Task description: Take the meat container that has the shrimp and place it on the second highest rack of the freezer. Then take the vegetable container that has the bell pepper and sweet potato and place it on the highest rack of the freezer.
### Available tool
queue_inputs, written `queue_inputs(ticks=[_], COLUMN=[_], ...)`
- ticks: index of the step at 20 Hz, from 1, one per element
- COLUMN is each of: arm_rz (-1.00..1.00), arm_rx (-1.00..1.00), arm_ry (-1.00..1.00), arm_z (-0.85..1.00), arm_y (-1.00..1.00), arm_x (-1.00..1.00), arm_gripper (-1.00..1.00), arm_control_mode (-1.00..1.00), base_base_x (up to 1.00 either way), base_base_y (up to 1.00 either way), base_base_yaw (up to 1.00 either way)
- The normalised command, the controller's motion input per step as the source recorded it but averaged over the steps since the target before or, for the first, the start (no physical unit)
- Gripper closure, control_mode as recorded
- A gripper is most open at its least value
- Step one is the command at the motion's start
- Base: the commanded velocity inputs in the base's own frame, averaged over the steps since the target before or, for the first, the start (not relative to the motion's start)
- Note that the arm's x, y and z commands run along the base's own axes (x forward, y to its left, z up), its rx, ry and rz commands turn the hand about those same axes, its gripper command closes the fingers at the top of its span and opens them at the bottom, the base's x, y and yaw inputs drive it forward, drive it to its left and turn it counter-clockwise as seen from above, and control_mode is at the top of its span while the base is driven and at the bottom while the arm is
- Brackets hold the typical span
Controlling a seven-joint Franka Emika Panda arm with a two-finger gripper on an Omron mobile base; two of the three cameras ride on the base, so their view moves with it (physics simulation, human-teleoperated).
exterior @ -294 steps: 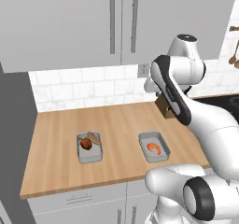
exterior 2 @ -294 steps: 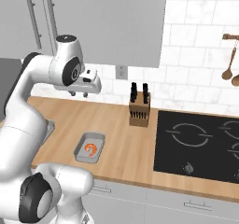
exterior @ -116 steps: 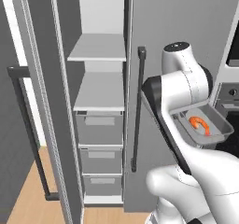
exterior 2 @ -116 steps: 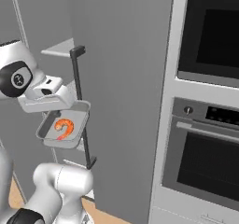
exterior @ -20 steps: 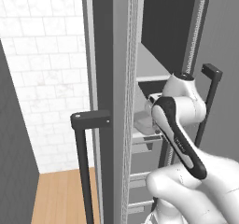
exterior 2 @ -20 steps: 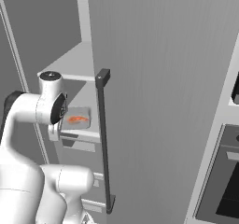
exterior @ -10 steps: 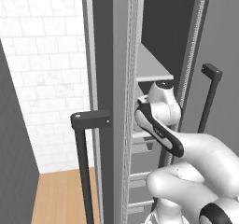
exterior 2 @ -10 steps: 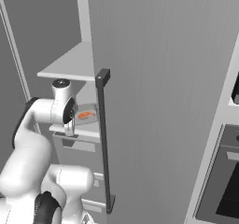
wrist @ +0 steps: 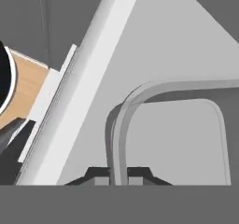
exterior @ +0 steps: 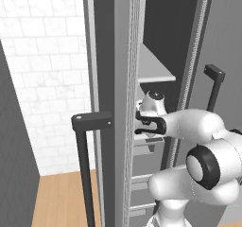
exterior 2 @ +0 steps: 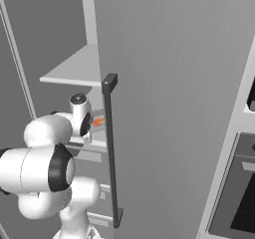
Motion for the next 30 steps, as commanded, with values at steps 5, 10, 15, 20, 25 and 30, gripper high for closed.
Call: queue_inputs(ticks=[5, 10, 15, 20, 25, 30], arm_rz=[0.0, 0.0, 0.0, 0.0, 0.0, -0.02], arm_rx=[-0.02, -0.03, -0.03, 0.0, 0.0, 0.13], arm_ry=[-0.17, -0.14, -0.37, -0.39, 0.02, 0.45], arm_z=[-0.5, -0.24, -0.02, 0.65, 1.0, 0.87], arm_y=[0.01, 0.04, 0.03, 0.0, 0.0, -0.15], arm_x=[0.55, 0.3, -0.42, -0.74, -0.37, -0.66], arm_gripper=[1.0, -1.0, -1.0, -1.0, -1.0, -1.0], arm_control_mode=[-1.0, -1.0, -1.0, -1.0, -1.0, -1.0], base_base_x=[0.0, 0.0, 0.0, 0.0, 0.0, 0.0], base_base_y=[0.0, 0.0, 0.0, 0.0, 0.0, 0.0], base_base_yaw=[0.0, 0.0, 0.0, 0.0, 0.0, 0.0])
